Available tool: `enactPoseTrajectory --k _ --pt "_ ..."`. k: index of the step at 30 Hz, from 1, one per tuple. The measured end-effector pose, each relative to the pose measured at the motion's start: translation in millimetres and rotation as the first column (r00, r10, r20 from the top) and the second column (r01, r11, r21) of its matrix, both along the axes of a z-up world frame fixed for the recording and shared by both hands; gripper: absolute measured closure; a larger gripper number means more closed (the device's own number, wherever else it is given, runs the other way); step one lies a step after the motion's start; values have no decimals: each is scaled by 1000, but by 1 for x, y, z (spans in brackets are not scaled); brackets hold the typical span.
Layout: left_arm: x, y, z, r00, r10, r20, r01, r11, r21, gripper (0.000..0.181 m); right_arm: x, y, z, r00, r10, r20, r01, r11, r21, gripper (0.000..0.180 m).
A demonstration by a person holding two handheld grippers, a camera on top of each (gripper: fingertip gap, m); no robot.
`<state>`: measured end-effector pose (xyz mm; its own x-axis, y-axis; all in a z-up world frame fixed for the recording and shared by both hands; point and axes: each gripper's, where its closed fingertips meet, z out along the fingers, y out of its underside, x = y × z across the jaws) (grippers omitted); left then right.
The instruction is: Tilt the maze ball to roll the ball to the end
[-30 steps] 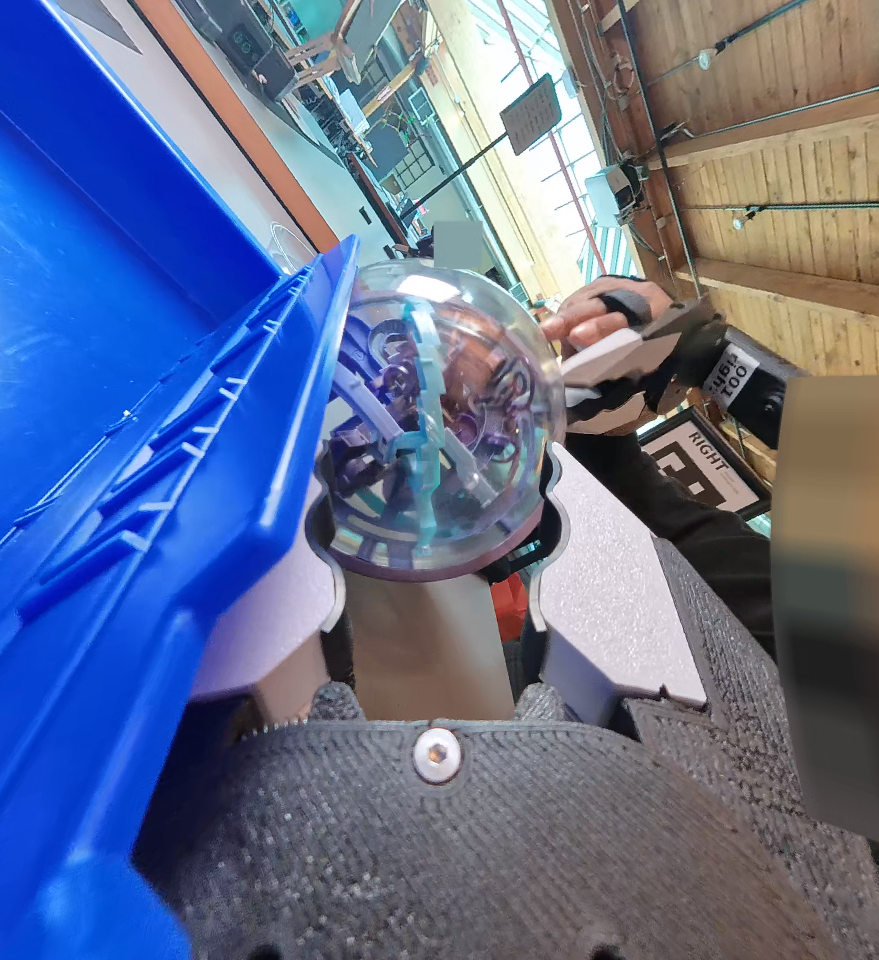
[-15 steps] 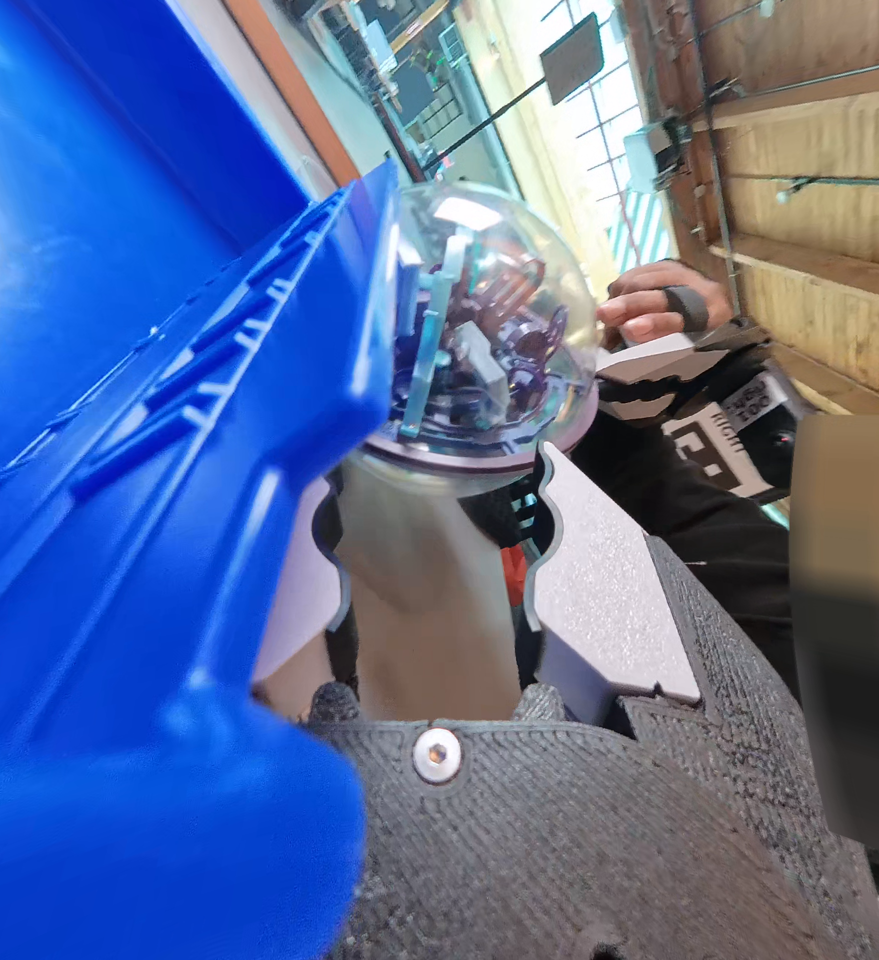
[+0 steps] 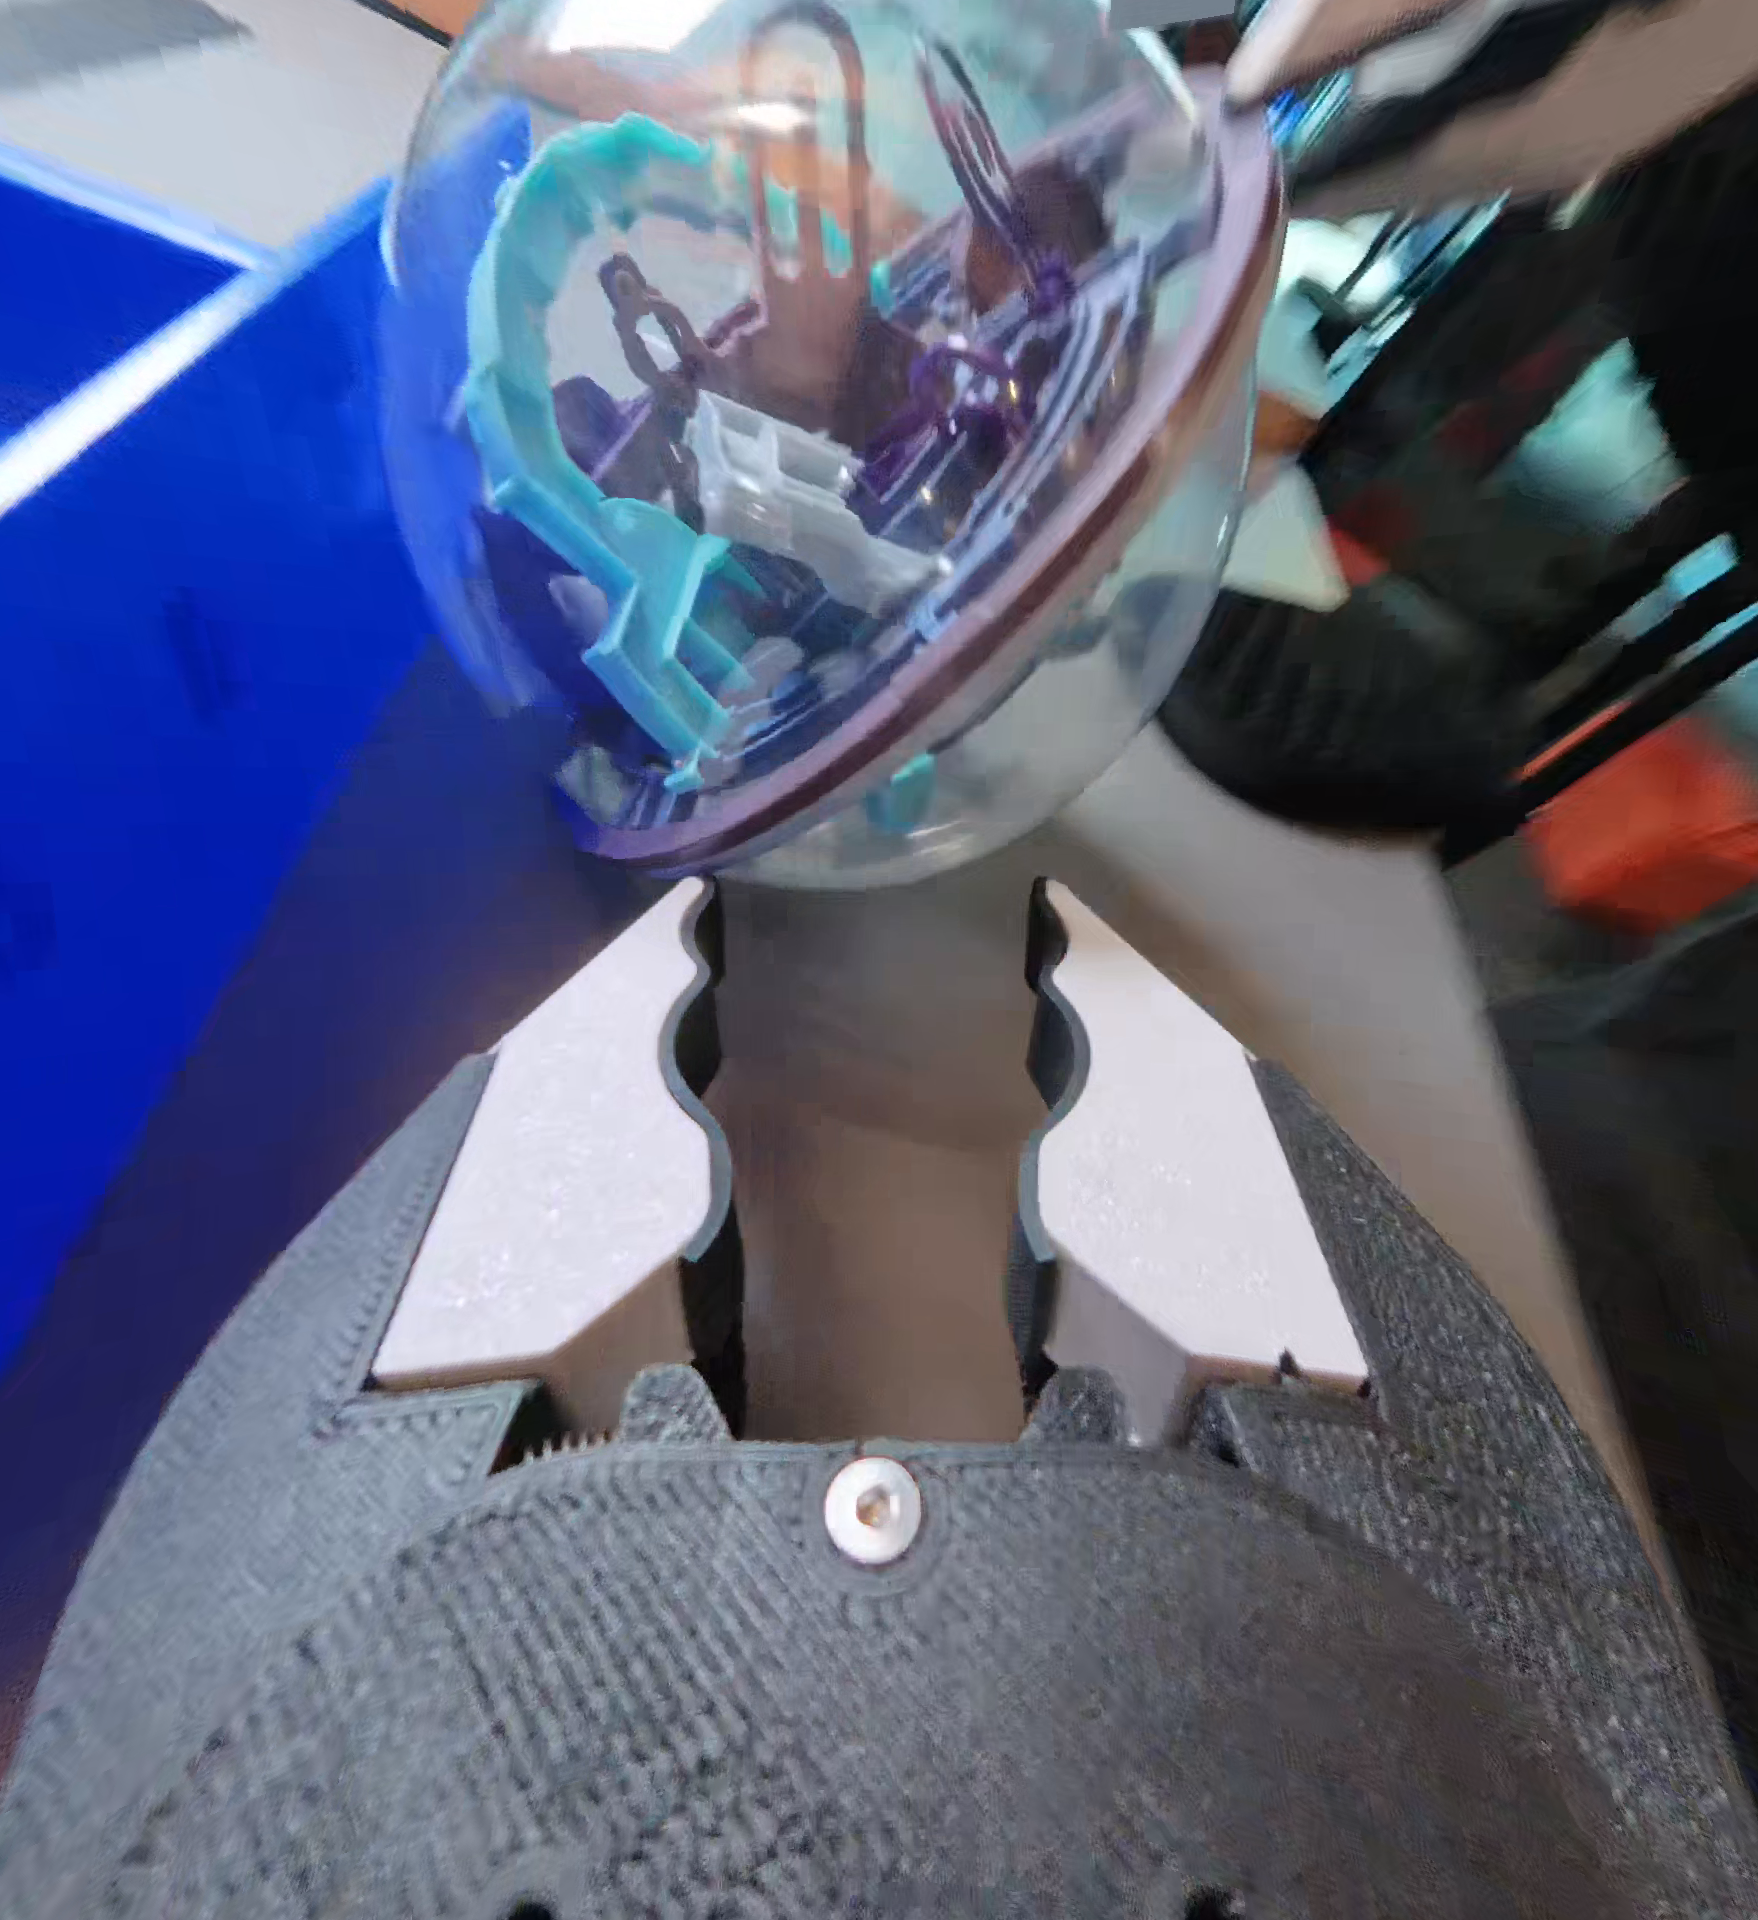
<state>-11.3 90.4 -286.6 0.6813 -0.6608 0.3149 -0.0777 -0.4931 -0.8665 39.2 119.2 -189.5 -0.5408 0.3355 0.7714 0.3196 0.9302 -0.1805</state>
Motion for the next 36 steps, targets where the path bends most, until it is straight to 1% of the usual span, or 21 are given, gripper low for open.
enactPoseTrajectory --k 2,4,5,6,9,12,14,17,19,23,27,30,33,36 --pt "-3 3 -5 987 20 -161 -5 995 96 136 -1 -1 0 1000 18 9 -18 1000 22 174" --pt "-8 4 -10 964 36 -263 2 990 140 147 -1 -2 0 999 34 22 -35 998 53 174" --pt "-13 5 -12 953 56 -299 -11 988 151 149 -1 -2 -1 999 38 30 -40 997 63 174" --pt "-18 6 -11 948 74 -311 -24 987 161 148 -1 -3 -1 998 43 36 -45 997 68 174" --pt "-26 8 4 954 111 -279 -45 971 236 143 -1 -5 -2 997 60 49 -64 994 87 174" --pt "-21 6 11 934 112 -339 2 948 318 141 -2 -7 -3 995 77 58 -82 991 102 174" --pt "-18 5 8 907 123 -402 24 939 342 146 -3 -9 -3 995 86 59 -92 990 110 174" --pt "-10 3 5 887 117 -446 56 933 356 157 -6 -11 -4 993 103 59 -110 986 128 174" --pt "-10 4 4 877 134 -462 53 927 371 171 -6 -13 -6 992 113 61 -120 984 132 174" --pt "-11 6 3 875 151 -460 39 925 378 172 -7 -15 -7 992 119 52 -125 981 150 174" --pt "-12 7 5 870 172 -462 23 922 387 173 -8 -13 -3 996 87 3 -87 985 146 173" --pt "-11 7 9 878 182 -442 8 919 394 173 -5 -10 3 997 43 -58 -38 995 87 170" --pt "-10 5 12 881 183 -435 5 919 395 173 4 -4 12 992 -34 -120 31 999 -26 162" --pt "-9 4 11 881 179 -438 7 920 391 173 17 3 19 976 -139 -166 113 981 -157 155"
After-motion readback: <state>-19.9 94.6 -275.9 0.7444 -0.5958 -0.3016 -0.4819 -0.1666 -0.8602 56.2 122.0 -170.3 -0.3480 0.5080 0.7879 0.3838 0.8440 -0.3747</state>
